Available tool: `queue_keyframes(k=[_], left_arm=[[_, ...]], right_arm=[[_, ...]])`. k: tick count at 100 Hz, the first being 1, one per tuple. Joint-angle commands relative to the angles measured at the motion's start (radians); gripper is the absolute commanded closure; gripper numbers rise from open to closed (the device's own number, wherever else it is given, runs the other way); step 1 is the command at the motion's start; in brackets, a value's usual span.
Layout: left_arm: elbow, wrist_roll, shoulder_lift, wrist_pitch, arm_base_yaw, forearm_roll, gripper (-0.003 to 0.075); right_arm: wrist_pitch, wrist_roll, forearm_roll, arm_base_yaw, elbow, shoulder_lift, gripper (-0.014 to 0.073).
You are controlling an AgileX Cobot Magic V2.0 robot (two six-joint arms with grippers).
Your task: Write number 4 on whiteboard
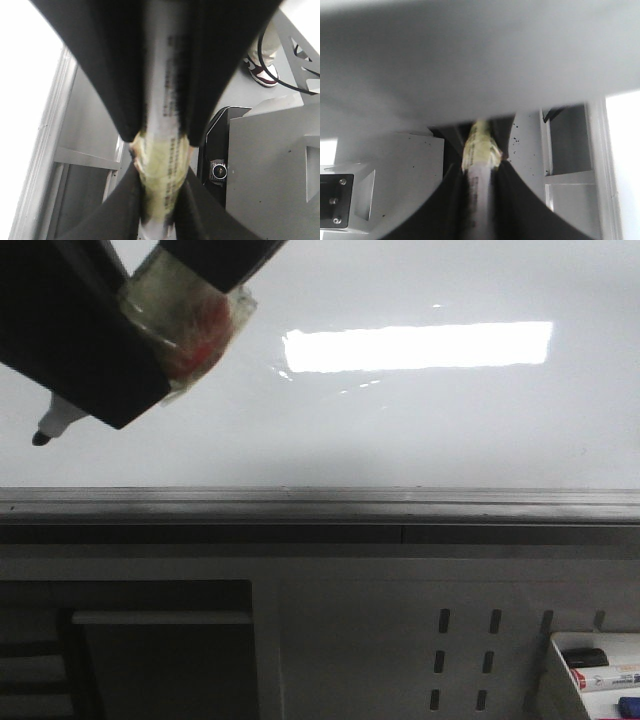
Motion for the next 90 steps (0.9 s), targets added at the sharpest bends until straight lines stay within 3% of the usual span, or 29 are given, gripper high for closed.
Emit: queue_keyframes(k=[1,16,33,40,55,77,90], left_arm=[[-0.031,0.009,-0.016,-0.029,-0.008,-0.032,0.0731],[-0.031,0.009,-0.016,-0.029,-0.008,-0.032,0.0682],[-0.032,0.009,-0.02,-0.027,-0.006,-0.029,0.0383],[-0.032,0.001,-0.036,-0.027,0.0,-0.025,0.0307],[-0.032,-0.01,-0.107,-0.057,0.048,-0.025,0.03],[0.017,-0.052,-0.257,-0.056,0.207,-0.039,0.03],[0.096,-0.052,-0.348,-0.062,0.307,-0.089,0.03]], right_arm=[[-0.007,-0.004,0.033,-0.001,-0.036,-0.027,0.0557],[0.001,-0.004,0.033,-0.001,-0.036,-0.027,0.0599],[0.011,-0.004,0.024,-0.001,-0.036,-0.027,0.0614],[0.011,-0.004,-0.004,-0.001,-0.036,-0.029,0.0614],[-0.032,0.062,-0.074,-0.001,-0.036,-0.06,0.0615],[-0.066,0.35,-0.313,-0.021,-0.021,-0.165,0.063],[-0.121,0.401,-0.322,-0.096,0.075,-0.257,0.0629]])
